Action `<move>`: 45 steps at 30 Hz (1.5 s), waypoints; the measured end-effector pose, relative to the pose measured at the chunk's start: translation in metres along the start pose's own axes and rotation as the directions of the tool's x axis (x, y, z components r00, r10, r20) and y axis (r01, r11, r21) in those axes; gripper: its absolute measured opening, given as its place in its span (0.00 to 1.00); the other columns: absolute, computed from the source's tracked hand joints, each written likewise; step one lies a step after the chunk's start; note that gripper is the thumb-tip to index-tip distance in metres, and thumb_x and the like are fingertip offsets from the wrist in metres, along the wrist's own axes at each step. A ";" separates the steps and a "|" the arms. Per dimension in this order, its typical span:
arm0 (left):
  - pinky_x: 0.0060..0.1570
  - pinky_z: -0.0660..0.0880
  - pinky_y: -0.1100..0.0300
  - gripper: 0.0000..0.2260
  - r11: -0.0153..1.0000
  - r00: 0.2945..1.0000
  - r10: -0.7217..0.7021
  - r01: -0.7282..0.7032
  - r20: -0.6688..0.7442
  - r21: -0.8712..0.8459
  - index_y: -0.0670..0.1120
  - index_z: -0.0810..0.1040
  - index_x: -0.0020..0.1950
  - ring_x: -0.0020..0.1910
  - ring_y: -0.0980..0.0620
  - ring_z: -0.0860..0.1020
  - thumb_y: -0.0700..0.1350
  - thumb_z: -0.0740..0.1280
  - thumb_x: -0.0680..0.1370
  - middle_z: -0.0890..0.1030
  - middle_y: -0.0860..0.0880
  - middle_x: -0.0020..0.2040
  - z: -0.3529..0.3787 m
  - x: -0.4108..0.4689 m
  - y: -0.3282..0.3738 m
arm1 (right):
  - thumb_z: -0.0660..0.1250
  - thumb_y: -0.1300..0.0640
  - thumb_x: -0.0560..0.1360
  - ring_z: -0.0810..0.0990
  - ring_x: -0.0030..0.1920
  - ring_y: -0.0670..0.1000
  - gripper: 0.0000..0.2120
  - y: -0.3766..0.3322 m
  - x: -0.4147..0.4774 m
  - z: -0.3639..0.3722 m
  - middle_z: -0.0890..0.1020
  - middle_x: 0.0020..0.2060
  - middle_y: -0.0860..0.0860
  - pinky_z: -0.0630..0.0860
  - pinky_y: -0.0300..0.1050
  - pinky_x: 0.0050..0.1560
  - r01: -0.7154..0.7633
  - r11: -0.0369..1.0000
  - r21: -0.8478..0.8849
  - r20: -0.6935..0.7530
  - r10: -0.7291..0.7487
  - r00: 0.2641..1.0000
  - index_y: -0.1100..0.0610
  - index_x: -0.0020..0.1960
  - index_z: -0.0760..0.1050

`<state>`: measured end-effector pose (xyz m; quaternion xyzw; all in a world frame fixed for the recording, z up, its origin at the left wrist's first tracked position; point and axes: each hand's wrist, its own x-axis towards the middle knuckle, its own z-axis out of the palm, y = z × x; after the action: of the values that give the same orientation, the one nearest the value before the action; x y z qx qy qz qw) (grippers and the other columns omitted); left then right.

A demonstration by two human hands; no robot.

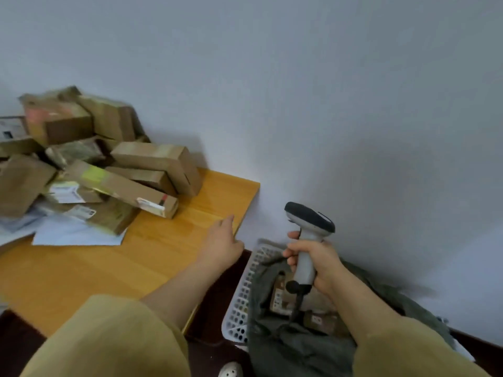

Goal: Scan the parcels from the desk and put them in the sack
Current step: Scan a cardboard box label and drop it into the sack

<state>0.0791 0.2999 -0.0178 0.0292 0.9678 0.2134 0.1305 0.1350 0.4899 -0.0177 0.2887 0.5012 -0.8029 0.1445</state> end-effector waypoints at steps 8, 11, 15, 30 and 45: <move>0.64 0.66 0.53 0.27 0.973 0.975 -0.122 0.154 -0.184 0.174 0.45 0.60 0.75 0.70 0.42 0.61 0.35 0.61 0.76 0.63 0.43 0.71 -0.080 0.039 -0.131 | 0.67 0.71 0.71 0.75 0.25 0.52 0.09 0.004 0.036 0.143 0.80 0.30 0.59 0.72 0.43 0.29 0.011 0.987 -0.161 0.124 0.010 0.992 0.62 0.50 0.76; 0.63 0.68 0.52 0.28 0.951 0.975 -0.087 0.143 -0.207 0.275 0.44 0.60 0.75 0.72 0.43 0.58 0.31 0.60 0.76 0.61 0.44 0.73 -0.100 0.070 -0.165 | 0.67 0.71 0.71 0.75 0.25 0.52 0.10 0.012 0.049 0.176 0.80 0.30 0.59 0.72 0.42 0.29 0.003 0.977 -0.211 0.142 0.027 0.990 0.61 0.50 0.76; 0.69 0.65 0.50 0.30 0.877 0.981 -0.021 0.111 -0.194 0.467 0.42 0.54 0.77 0.76 0.45 0.51 0.32 0.60 0.77 0.56 0.44 0.76 -0.126 0.115 -0.199 | 0.67 0.70 0.71 0.75 0.25 0.51 0.12 0.019 0.060 0.198 0.80 0.29 0.58 0.72 0.41 0.28 0.021 0.964 -0.264 0.127 0.013 0.992 0.62 0.53 0.76; 0.51 0.73 0.54 0.27 0.801 0.992 0.119 -0.120 0.040 0.586 0.48 0.69 0.65 0.57 0.46 0.75 0.60 0.69 0.72 0.74 0.46 0.60 -0.182 0.098 -0.190 | 0.69 0.69 0.70 0.75 0.27 0.52 0.14 0.018 0.047 0.187 0.80 0.31 0.58 0.74 0.44 0.31 0.038 0.964 -0.265 0.096 -0.013 0.995 0.63 0.55 0.77; 0.46 0.77 0.60 0.06 0.971 0.992 0.007 0.023 0.123 -0.238 0.51 0.85 0.42 0.45 0.50 0.82 0.44 0.75 0.66 0.85 0.50 0.42 -0.188 -0.002 -0.111 | 0.71 0.67 0.70 0.73 0.24 0.51 0.11 -0.009 -0.066 0.106 0.78 0.26 0.54 0.73 0.44 0.30 0.293 0.821 -0.489 0.258 -0.185 0.948 0.60 0.51 0.76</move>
<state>0.0309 0.1233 0.1003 0.0224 0.9253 0.3256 0.1933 0.1490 0.3966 0.0641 0.0916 0.7152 -0.6732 0.1641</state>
